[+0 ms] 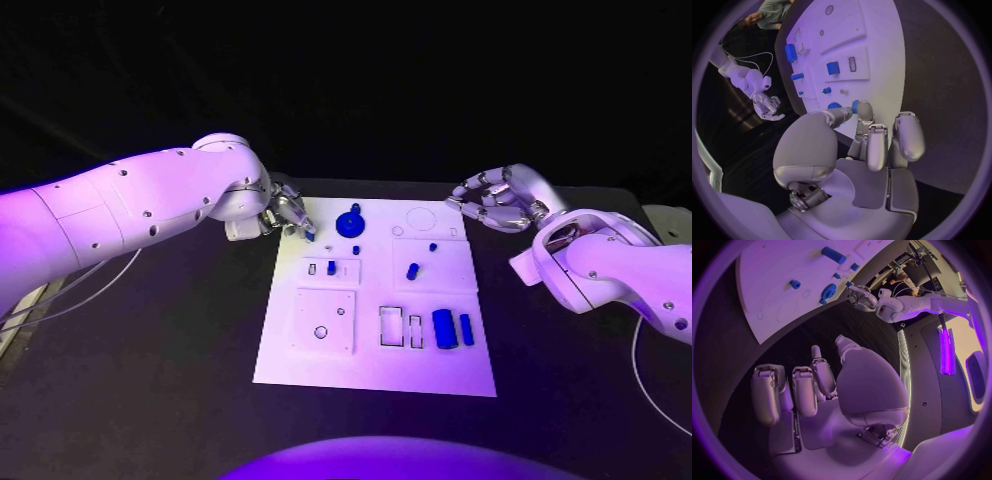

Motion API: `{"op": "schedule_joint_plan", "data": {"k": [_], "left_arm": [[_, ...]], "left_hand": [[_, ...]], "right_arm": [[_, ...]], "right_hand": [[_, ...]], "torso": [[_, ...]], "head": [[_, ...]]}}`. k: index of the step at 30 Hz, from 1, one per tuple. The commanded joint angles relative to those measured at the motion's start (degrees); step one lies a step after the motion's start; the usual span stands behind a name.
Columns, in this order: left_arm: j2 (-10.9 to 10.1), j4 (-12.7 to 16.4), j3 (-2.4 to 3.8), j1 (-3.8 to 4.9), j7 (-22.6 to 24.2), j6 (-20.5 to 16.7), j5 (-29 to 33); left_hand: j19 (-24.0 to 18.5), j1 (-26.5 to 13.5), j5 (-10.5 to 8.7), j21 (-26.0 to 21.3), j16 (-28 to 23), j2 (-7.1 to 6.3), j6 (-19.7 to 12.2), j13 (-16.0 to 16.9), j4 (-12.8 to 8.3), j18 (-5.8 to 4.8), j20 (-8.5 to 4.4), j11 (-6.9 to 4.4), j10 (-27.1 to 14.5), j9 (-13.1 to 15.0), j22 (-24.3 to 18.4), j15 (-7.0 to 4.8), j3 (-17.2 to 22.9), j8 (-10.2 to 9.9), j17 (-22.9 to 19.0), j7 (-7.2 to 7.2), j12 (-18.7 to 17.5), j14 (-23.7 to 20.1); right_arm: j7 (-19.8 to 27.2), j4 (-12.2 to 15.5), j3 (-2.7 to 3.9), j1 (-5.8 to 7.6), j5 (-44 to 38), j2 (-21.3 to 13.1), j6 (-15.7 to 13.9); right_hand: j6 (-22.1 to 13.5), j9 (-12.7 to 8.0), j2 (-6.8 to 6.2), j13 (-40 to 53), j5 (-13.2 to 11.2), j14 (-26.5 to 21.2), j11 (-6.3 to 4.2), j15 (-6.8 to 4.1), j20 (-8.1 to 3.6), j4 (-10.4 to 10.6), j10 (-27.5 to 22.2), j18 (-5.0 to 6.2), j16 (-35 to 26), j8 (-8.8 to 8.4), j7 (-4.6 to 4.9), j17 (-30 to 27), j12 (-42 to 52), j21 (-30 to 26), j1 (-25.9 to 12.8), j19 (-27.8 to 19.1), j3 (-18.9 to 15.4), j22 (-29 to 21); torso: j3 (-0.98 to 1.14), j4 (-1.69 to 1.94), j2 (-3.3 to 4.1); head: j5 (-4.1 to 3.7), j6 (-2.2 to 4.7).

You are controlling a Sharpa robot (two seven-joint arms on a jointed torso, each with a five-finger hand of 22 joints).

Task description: Assemble the parts on the task board

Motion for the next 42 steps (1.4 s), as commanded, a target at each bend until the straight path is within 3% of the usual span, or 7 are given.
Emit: {"op": "schedule_joint_plan", "data": {"k": [1, 10, 22, 31, 42], "left_arm": [[-1.0, 1.8, 0.11, 0.01, 1.2, -3.4, 4.4], [-4.0, 7.0, 0.15, -0.16, 1.4, -4.0, 3.2], [-8.7, 15.3, 0.15, -2.77, 2.3, -4.5, -8.0], [-10.3, 17.7, 0.15, -4.05, 2.2, -4.5, -10.7], [-10.7, 18.4, 0.16, -4.47, 2.2, -5.4, -10.8]], "left_hand": [[0.5, -0.7, 0.75, 0.4, 0.2, -0.04, 0.6, 0.2, -11.7, -0.18, -0.05, -0.05, 0.8, -0.1, 0.1, -0.55, 11.8, 0.4, 10.1, -0.1, 0.4, 4.6], [0.5, -0.9, 1.62, 0.5, 0.2, -0.26, 0.9, 0.5, -11.9, -0.2, -0.11, -0.14, 1.1, -0.2, 0.2, -0.62, 11.9, 0.5, 10.1, -0.18, 0.6, 4.6], [0.6, -1.1, 2.58, 0.6, 0.4, -0.63, 1.2, 1.1, -12.0, -0.25, -0.18, -0.23, 1.5, -0.3, 0.5, -0.68, 11.8, 0.6, 10.4, -0.29, 1.1, 4.7], [0.7, -1.1, 2.98, 0.7, 0.4, -0.76, 1.4, 1.5, -12.1, -0.28, -0.21, -0.28, 1.8, -0.3, 0.7, -0.71, 11.8, 0.6, 10.5, -0.35, 1.4, 4.7], [0.7, -1.2, 3.11, 0.8, 0.4, -0.81, 1.5, 1.6, -12.1, -0.3, -0.22, -0.3, 1.9, -0.3, 0.7, -0.73, 11.8, 0.6, 10.5, -0.36, 1.4, 4.7]], "right_arm": [[0.4, 0.1, 0.0, -0.03, -0.4, 0.0, 0.4], [0.4, 0.1, 0.0, -0.04, -0.4, -0.1, 0.4], [0.4, 0.2, 0.0, -0.04, -0.3, -0.1, 0.5], [0.6, 0.2, 0.0, -0.16, -0.3, 0.0, 0.5], [0.6, 0.1, 0.0, -0.26, -0.3, 0.1, 0.5]], "right_hand": [[-0.4, -0.1, 0.33, 2.8, 0.2, 4.3, 0.0, -0.33, -0.21, 0.0, 0.0, 1.12, -0.3, 0.32, -0.01, 8.3, 0.0, -0.2, -0.1, 3.1, -0.1, 11.4], [-0.4, -0.1, 0.33, 2.8, 0.2, 4.3, 0.0, -0.33, -0.21, 0.0, 0.0, 1.12, -0.3, 0.32, -0.01, 8.3, 0.0, -0.2, -0.1, 3.1, -0.1, 11.4], [-0.4, -0.1, 0.33, 2.8, 0.2, 4.3, 0.0, -0.33, -0.21, 0.0, 0.0, 1.12, -0.3, 0.32, -0.01, 8.3, 0.0, -0.2, -0.1, 3.1, -0.1, 11.4], [-0.4, -0.1, 0.33, 2.8, 0.3, 4.3, -0.01, -0.34, -0.22, 0.0, 0.0, 1.1, -0.3, 0.39, -0.02, 8.4, 0.0, -0.1, -0.1, 3.1, -0.1, 11.4], [-0.4, -0.1, 0.33, 2.8, 0.3, 4.3, -0.01, -0.34, -0.22, 0.0, 0.0, 1.1, -0.3, 0.39, -0.02, 8.4, 0.0, -0.1, -0.1, 3.1, -0.1, 11.4]], "torso": [[0.03, 0.07, -0.06], [-0.01, -0.03, 0.02], [-0.05, 0.11, 0.06], [-0.13, 0.11, 0.0], [-0.01, -0.03, 0.07]], "head": [[0.04, -0.08], [0.22, -0.13], [0.39, -0.26], [0.56, -0.18], [0.9, -0.4]]}}
